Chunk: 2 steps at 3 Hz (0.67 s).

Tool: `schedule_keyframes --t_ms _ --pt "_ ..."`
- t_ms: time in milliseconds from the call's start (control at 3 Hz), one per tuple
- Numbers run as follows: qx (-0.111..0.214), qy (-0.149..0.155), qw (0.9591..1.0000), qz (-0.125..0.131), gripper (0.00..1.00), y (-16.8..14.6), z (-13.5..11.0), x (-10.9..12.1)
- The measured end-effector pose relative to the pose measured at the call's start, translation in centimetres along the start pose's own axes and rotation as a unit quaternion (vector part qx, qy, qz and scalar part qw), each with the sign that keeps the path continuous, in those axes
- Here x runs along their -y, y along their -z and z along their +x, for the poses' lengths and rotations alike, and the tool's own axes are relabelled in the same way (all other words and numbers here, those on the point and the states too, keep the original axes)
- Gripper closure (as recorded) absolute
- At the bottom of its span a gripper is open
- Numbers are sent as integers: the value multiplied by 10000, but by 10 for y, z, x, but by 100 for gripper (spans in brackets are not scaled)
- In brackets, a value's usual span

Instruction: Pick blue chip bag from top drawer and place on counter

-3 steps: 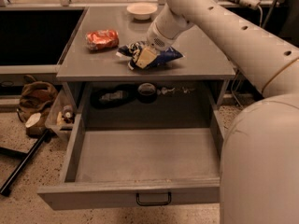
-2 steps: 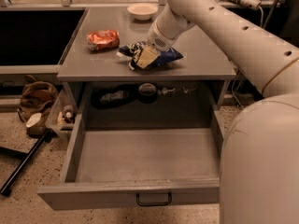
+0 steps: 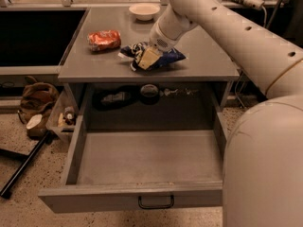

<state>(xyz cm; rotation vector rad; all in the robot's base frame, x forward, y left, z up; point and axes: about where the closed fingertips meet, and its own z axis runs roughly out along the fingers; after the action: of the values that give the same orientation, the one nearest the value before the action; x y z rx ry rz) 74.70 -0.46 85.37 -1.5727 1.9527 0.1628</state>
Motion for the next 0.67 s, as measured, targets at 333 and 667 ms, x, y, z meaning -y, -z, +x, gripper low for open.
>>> schedule_keyframes --t_ms 333,667 --pt "0 0 10000 0 11 0 0 0" --pt "0 0 10000 -1 0 0 0 0"
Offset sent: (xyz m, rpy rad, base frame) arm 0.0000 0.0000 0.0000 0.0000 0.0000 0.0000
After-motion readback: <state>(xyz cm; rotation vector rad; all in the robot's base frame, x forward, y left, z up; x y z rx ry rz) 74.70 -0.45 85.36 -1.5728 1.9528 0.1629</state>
